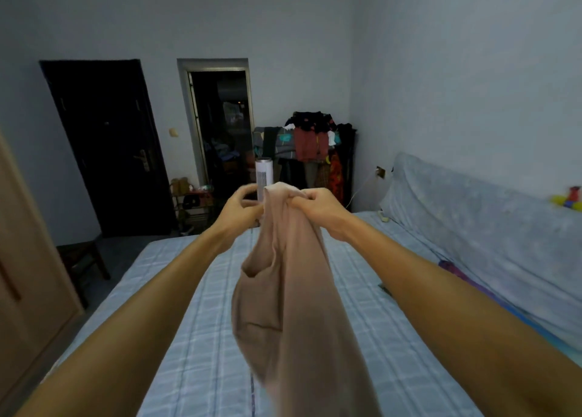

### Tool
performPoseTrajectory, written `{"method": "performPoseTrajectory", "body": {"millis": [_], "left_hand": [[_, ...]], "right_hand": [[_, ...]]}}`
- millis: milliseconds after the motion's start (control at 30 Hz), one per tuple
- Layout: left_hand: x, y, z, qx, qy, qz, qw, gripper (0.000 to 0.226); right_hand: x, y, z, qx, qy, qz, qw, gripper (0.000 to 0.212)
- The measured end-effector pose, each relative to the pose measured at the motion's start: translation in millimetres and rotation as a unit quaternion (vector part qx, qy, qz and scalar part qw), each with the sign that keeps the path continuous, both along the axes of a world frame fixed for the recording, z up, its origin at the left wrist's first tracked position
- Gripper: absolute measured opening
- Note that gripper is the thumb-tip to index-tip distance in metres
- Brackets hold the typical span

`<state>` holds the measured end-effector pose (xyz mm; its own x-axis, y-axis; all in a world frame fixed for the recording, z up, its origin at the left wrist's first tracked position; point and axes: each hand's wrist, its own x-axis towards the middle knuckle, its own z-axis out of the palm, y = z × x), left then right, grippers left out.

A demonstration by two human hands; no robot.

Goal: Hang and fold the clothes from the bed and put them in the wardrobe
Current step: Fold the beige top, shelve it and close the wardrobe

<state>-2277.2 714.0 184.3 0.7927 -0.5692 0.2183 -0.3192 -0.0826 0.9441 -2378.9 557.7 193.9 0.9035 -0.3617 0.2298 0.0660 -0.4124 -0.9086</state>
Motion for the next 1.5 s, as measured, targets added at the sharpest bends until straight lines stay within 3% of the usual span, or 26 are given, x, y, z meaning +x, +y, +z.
{"method": "performPoseTrajectory", "body": {"millis": [100,167,233,267,433,600,733,833,933,1000,1133,1300,1400,1500], "left_hand": [[1.6,10.0,-30.9,0.065,0.111,-0.12,0.985,0.062],[-6.0,11.9,-52.2,0.152,0.061,-0.162,0.973,0.048],[-5.3,9.4,-73.7,0.22,-0.032,-0.138,0.965,0.02],[-2.4,8.9,-81.9,0.219,-0.058,-0.105,0.968,0.013],[21.9,22.1,-88.1,0.087,-0.059,0.07,0.992,0.023],[29.5,41.7,-63.4,0.012,-0.11,0.21,0.971,0.014],[13.2,58.9,-50.4,0.034,-0.194,0.253,0.947,0.014],[-1.5,70.7,-50.8,0.046,-0.225,0.283,0.931,0.012],[-13.5,82.1,-56.9,0.031,-0.209,0.315,0.925,0.009],[-20.6,88.9,-60.4,0.051,-0.223,0.315,0.921,0.01],[-29.4,110.1,-57.4,0.155,-0.352,0.28,0.88,0.013],[-37.3,131.2,-44.8,0.212,-0.453,0.178,0.848,0.018],[-40.0,131.7,-40.0,0.221,-0.436,0.147,0.86,0.026],[-37.8,130.8,-37.6,0.225,-0.355,0.1,0.902,0.034]], "right_hand": [[4.7,-3.0,-0.1,-0.01,-0.06,-0.073,0.995,0.023],[4.9,-1.4,2.6,-0.026,-0.086,-0.082,0.993,0.016],[5.7,-1.6,4.2,-0.037,-0.105,-0.093,0.989,0.01],[6.0,-3.7,4.6,-0.041,-0.111,-0.101,0.988,0.01],[-3.1,-31.7,1.1,-0.043,-0.122,-0.154,0.98,0.009],[-20.6,-57.7,-11.9,-0.086,-0.05,-0.162,0.982,0.012],[-34.0,-63.5,-26.6,-0.1,-0.005,-0.088,0.991,0.006],[-40.6,-64.1,-38.1,-0.084,0.011,-0.037,0.996,0.022],[-42.5,-61.1,-51.7,-0.079,0.016,-0.01,0.997,0.055],[-45.1,-56.1,-59.9,-0.059,-0.014,-0.017,0.998,0.05],[-59.0,-40.1,-64.0,-0.018,-0.075,-0.072,0.994,0.009],[-79.6,-28.3,-58.7,0.006,-0.118,-0.124,0.985,0.003],[-91.7,-19.9,-56.9,0.014,-0.135,-0.153,0.979,0.004],[-99.3,-21.5,-55.9,0.023,-0.105,-0.135,0.985,0.007]]}}
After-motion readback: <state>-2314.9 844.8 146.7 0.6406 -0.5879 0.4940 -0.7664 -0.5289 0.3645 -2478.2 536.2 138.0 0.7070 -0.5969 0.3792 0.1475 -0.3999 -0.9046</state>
